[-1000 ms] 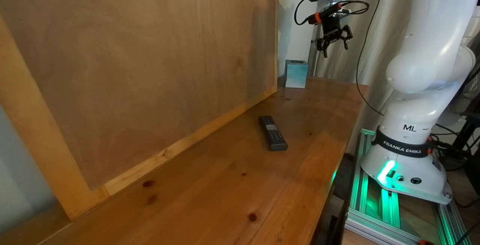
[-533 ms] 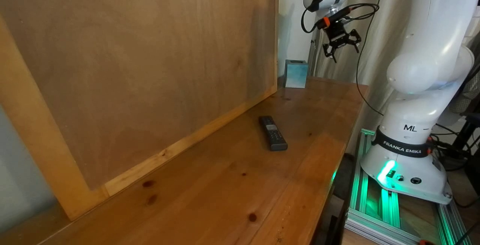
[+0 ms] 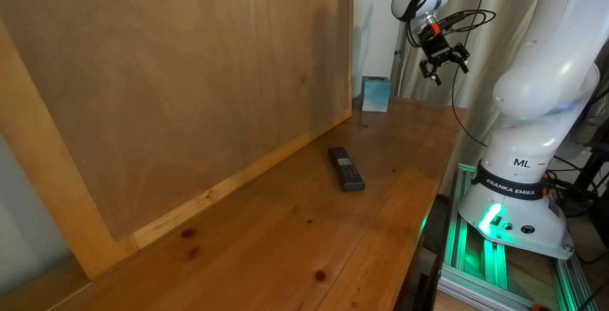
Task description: Shift the tissue box to the right end of the counter
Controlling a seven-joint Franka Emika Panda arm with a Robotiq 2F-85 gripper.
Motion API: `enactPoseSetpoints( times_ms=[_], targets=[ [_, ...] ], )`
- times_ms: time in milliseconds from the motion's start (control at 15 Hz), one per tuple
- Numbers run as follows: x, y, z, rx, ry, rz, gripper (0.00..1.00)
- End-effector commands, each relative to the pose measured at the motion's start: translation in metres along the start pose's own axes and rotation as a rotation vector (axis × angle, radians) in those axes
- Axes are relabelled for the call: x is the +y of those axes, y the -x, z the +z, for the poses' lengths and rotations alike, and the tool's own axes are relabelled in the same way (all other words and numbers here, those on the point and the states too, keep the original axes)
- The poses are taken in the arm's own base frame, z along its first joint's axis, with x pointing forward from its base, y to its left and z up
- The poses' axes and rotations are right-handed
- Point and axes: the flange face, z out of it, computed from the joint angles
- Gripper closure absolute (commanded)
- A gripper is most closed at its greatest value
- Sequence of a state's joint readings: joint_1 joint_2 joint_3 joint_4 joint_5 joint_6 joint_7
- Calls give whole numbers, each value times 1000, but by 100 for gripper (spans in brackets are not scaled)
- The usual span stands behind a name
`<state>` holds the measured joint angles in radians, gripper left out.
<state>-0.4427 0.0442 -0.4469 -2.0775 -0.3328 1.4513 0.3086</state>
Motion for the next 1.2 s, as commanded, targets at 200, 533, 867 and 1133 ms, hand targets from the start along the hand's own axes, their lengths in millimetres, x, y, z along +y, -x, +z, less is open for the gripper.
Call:
enactPoseSetpoints(
  times_ms=[200,533,867,1133],
  targets=[
    [1,50,1,177,57,-258,0],
    [-6,86,-16,274,155,-437,0],
    [-22,119,-37,373,258,-617,0],
    [-42,149,-53,440,355,-764,0]
  ],
)
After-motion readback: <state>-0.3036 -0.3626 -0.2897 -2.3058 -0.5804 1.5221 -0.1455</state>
